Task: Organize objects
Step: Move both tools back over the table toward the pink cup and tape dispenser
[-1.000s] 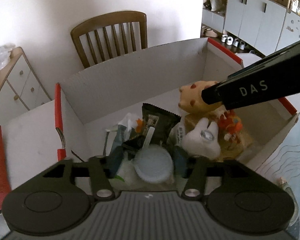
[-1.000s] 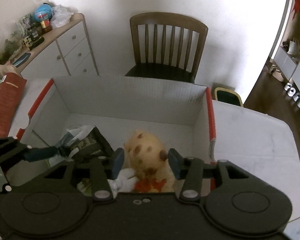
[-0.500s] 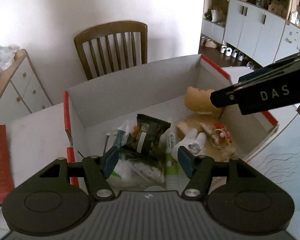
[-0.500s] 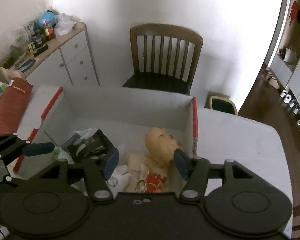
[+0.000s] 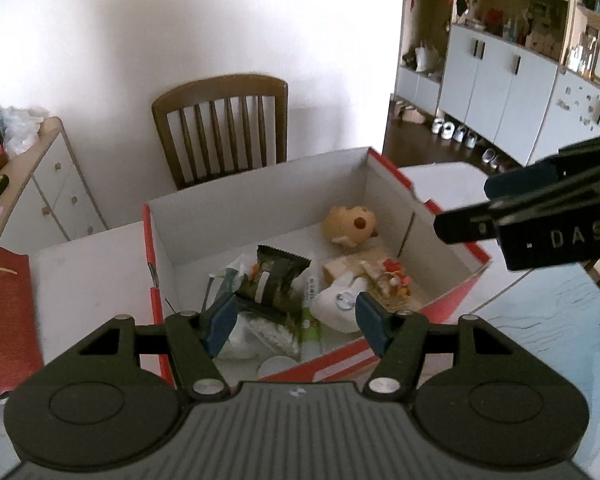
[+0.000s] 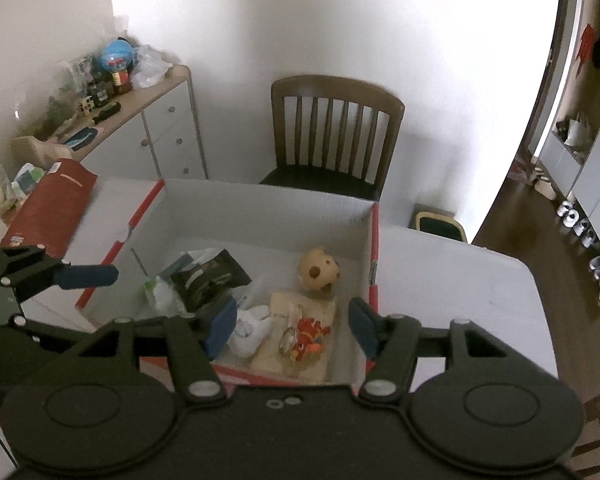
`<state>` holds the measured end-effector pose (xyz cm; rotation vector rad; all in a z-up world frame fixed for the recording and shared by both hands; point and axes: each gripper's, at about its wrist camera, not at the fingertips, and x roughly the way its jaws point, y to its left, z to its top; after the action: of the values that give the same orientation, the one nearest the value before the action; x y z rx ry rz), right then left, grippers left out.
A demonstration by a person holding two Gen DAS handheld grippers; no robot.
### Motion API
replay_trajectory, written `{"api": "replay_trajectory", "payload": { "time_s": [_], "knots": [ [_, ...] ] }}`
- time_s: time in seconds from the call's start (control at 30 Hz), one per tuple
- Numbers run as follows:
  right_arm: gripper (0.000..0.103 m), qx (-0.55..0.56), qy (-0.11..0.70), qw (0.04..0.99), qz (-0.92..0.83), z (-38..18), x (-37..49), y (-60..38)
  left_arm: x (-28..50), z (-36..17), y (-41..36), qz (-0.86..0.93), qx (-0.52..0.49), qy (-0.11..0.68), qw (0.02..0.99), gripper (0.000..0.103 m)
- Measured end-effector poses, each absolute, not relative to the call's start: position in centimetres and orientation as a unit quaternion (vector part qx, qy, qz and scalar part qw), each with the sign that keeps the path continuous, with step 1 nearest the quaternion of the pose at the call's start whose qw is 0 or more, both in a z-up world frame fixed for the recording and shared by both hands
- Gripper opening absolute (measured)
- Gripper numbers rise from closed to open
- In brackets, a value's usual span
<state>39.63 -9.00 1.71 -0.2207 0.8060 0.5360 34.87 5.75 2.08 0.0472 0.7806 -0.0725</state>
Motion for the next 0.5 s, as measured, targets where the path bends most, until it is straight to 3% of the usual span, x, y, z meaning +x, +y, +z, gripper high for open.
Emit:
{"api": "replay_trajectory", "payload": {
  "time_s": [0.23, 0.33, 0.5],
  "knots": [
    [0.062, -0.107, 0.373, 0.883, 0.265, 2.9, 36.8, -10.7, 32.1, 4.0, 4.8, -0.048, 0.021, 0.36, 0.932, 0.065],
    [0.062, -0.104, 0.371, 0.882, 0.272, 3.2, 35.6, -11.4, 31.0, 4.4, 4.5, -0.051, 0.015, 0.355, 0.933, 0.075],
    [0.063, -0.108, 0.368, 0.878, 0.285, 3.6, 33.6, -12.4, 29.3, 4.9, 4.0, -0.062, 0.002, 0.352, 0.934, 0.076]
  ]
}}
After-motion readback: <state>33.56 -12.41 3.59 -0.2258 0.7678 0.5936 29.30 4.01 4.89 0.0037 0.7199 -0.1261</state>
